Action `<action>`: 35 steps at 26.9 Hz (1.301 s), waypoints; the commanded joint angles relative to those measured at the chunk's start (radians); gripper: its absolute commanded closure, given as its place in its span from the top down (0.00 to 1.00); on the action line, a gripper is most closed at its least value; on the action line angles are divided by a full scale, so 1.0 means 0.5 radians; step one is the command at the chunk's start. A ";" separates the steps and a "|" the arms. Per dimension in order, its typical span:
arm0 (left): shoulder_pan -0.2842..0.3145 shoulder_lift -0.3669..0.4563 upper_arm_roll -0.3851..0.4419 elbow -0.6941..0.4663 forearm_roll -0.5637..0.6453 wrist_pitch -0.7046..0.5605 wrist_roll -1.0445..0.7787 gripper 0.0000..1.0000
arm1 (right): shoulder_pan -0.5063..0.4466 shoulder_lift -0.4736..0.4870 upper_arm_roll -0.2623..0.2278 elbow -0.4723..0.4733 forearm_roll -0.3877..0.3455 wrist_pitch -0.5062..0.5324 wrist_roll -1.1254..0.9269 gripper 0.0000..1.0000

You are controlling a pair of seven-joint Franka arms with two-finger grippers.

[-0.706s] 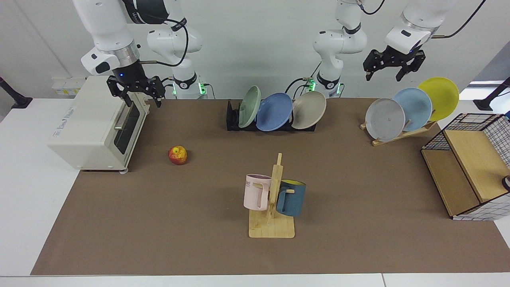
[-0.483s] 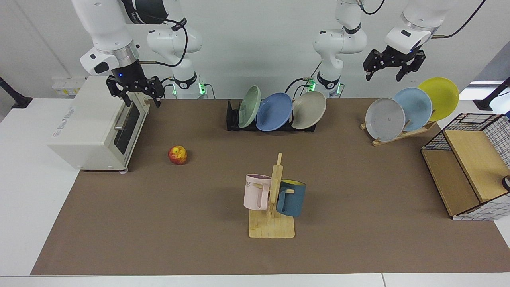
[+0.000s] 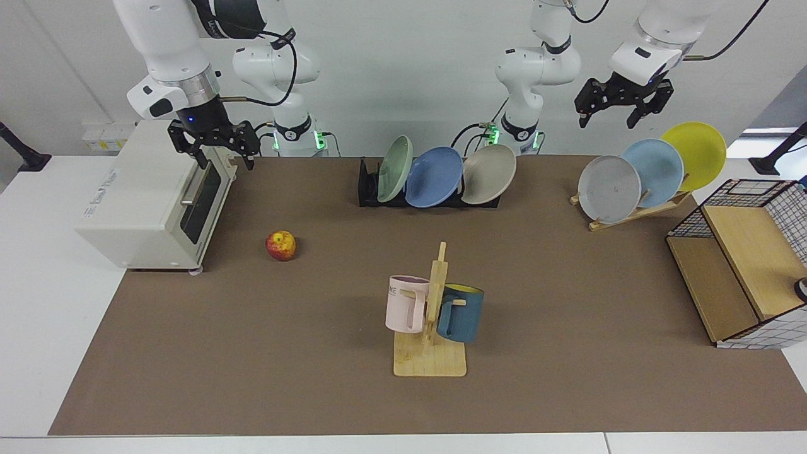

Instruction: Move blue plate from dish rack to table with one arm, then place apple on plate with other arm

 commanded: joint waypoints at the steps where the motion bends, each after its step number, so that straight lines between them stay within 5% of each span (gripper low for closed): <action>1: -0.011 -0.044 0.005 -0.051 0.025 0.031 -0.017 1.00 | -0.034 -0.002 0.025 -0.090 -0.010 0.153 -0.048 1.00; 27: -0.039 -0.054 -0.010 -0.081 -0.008 0.068 -0.020 1.00 | 0.018 0.155 0.034 -0.442 0.021 0.555 -0.033 1.00; 31: -0.097 -0.133 -0.062 -0.231 -0.045 0.129 -0.054 1.00 | 0.018 0.161 0.034 -0.470 0.024 0.595 -0.048 1.00; 35: -0.198 -0.351 -0.130 -0.660 -0.180 0.420 -0.066 1.00 | 0.018 0.161 0.034 -0.479 0.024 0.598 -0.045 1.00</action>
